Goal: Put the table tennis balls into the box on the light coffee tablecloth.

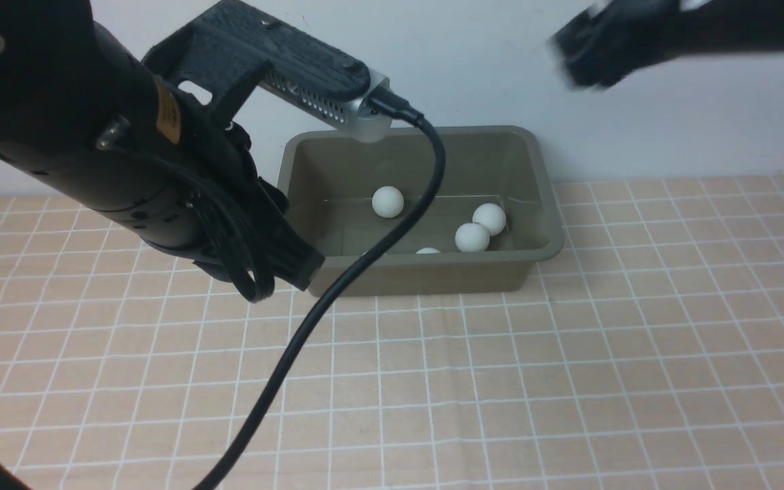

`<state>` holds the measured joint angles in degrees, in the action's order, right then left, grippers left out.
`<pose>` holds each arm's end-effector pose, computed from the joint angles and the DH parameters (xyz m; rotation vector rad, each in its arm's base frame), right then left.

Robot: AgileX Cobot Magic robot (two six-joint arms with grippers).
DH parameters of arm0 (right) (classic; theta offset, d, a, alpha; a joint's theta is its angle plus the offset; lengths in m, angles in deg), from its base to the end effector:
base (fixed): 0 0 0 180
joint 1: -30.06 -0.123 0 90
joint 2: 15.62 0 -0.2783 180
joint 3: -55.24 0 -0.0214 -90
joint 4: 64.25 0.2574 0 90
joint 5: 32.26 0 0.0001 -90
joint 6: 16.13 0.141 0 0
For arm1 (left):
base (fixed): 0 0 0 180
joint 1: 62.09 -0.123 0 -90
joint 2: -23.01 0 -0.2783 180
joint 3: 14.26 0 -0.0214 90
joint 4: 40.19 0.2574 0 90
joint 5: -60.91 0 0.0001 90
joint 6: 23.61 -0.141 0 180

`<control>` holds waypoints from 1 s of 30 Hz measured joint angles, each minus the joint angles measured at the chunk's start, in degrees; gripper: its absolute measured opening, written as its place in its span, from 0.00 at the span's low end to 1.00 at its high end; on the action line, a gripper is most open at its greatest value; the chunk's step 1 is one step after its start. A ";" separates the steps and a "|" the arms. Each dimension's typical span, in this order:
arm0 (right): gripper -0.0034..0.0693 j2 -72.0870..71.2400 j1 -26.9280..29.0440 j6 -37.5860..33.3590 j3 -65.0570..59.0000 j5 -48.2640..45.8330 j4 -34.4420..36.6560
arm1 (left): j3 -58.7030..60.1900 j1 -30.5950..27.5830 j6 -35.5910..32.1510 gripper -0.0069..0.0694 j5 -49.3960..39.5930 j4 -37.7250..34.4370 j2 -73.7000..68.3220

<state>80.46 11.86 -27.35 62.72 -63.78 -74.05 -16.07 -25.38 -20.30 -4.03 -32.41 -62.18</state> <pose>0.3917 0.1156 0.3577 -0.6254 1.9937 -0.1079 0.2538 -0.1677 0.3324 0.7679 2.4581 -0.0812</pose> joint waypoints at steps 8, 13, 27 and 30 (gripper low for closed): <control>0.73 -18.78 4.38 2.37 0.00 -18.03 -3.08 | 0.00 0.00 0.00 0.30 2.86 0.00 0.00; 0.70 -28.68 4.45 2.41 0.09 -28.94 -0.12 | 0.00 0.00 0.00 0.30 3.31 -0.43 0.00; 0.64 -53.32 4.45 -5.37 -30.91 -23.23 17.92 | 0.00 0.00 0.00 0.30 3.77 -0.69 0.00; 0.64 -63.73 4.45 -7.14 -44.81 -9.60 19.43 | 0.00 0.00 0.00 0.30 3.77 -0.69 0.00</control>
<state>16.72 16.31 -34.50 17.91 -73.37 -54.61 -16.07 -25.38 -20.30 -0.26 -33.10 -62.18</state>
